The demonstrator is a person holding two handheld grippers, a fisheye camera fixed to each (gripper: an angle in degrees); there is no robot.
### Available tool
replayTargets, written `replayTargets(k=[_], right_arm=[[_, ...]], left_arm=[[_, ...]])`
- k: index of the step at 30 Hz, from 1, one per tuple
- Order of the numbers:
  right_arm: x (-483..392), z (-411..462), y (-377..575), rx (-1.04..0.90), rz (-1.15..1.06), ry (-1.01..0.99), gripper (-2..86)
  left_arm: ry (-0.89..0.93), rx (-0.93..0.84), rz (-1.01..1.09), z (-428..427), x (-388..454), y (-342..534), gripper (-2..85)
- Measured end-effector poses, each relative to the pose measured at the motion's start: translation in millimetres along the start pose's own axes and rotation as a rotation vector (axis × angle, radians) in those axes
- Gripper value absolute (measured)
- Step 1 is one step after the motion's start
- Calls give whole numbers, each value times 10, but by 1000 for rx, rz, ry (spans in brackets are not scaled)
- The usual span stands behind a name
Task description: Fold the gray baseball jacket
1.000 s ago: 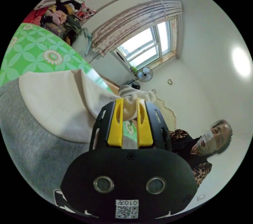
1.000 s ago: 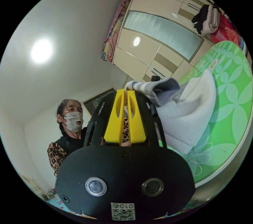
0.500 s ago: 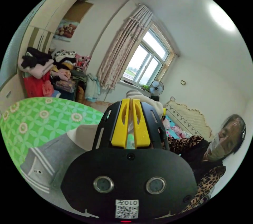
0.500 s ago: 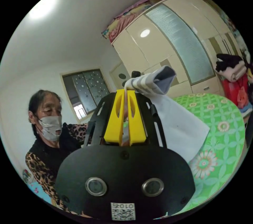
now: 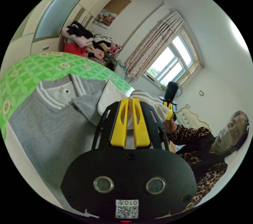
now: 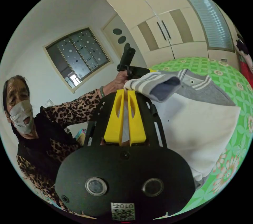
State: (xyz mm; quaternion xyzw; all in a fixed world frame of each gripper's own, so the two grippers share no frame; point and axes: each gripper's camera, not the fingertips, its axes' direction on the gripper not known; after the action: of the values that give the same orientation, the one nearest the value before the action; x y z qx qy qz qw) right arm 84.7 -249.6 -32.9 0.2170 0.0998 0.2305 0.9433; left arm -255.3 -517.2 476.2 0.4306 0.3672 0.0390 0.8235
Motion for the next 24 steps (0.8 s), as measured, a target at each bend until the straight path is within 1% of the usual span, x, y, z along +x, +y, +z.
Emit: replayTargets(k=[2, 6, 9, 12, 15, 16, 20, 21, 22, 24], right_arm=[[3, 295, -25, -50, 2, 24, 41], [38, 638, -67, -77, 20, 16, 42], [43, 898, -93, -114, 16, 23, 41], [-75, 1155, -155, -158, -30, 66, 42], [-302, 1524, -224, -282, -141, 123, 47], [-407, 1704, -228, -358, -201, 155, 50], [-685, 2286, -162, -607, -361, 251, 54], [-715, 2347, -143, -632, -382, 263, 53], [-764, 2444, -106, -664, -414, 293, 50], [-811, 2507, -83, -670, -444, 342, 47]], left_arm=[[19, 1, -54, -36, -165, 123, 12], [81, 4, -175, -117, -497, 380, 19], [112, 7, -228, -198, -638, 534, 24], [106, -1, -236, -326, -684, 666, 28], [92, -23, -231, -458, -645, 754, 28], [90, -35, -229, -475, -631, 766, 27], [96, -149, -176, -619, -455, 849, 13], [99, -186, -160, -687, -396, 892, 8], [82, -204, -165, -729, -375, 916, 6], [-49, -219, -181, -981, -242, 1021, 2]])
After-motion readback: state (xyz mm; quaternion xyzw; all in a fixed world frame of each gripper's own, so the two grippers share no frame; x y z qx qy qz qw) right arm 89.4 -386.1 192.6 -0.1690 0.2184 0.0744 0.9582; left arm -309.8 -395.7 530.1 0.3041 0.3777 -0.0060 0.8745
